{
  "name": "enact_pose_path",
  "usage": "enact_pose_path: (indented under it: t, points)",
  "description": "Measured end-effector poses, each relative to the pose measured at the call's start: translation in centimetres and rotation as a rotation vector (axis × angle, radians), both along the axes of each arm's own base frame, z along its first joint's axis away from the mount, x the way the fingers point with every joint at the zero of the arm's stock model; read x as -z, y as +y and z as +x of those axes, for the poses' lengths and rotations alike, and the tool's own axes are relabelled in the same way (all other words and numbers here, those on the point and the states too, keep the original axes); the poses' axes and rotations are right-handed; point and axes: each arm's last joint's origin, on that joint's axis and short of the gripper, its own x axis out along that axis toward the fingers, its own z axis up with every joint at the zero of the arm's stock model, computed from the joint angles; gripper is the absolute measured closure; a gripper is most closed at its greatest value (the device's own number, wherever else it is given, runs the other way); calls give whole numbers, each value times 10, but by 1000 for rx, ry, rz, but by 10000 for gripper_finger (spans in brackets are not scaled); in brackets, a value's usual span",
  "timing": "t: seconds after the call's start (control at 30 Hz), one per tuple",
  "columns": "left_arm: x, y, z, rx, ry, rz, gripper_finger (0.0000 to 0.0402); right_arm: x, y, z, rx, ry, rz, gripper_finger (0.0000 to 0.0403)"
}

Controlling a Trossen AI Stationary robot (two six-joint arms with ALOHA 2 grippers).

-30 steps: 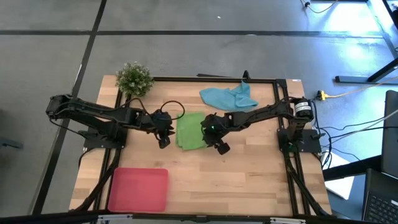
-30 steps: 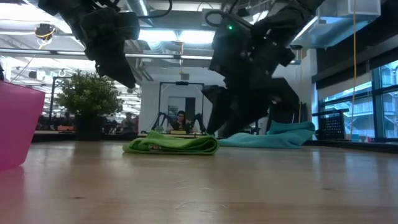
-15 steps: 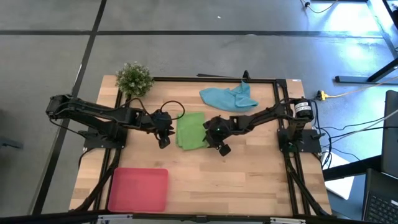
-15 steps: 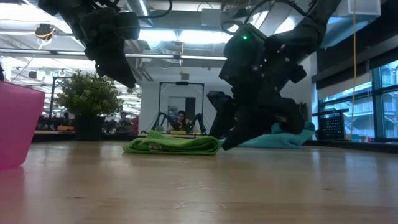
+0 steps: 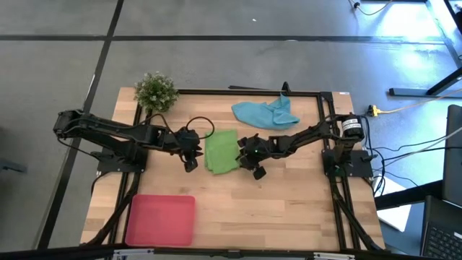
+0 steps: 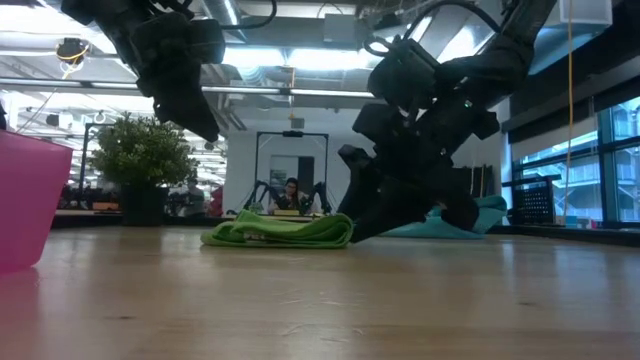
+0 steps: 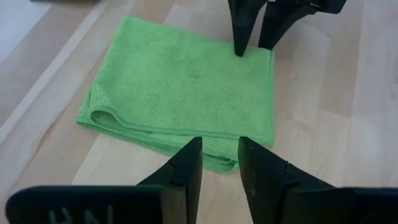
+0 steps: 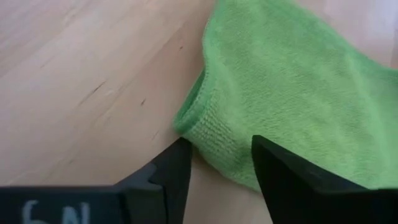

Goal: Roll microfiber towels into tight, uniform cylinder then place into a basket
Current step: Roll the microfiber green towel

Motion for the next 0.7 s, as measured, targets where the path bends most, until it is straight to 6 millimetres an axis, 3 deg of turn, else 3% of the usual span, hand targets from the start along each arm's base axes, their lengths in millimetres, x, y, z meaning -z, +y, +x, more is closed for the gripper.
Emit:
enact_pose_path:
  t: [0.2,0.4,0.7]
  points:
    - [0,0,0,-1,0,-1,306,-1,0,1,16,-7,18,291]
    - [0,0,0,-1,0,-1,306,-1,0,1,58,0,67,386]
    - [0,0,0,0,0,0,306,-8,-12,7,167,9,310,397]
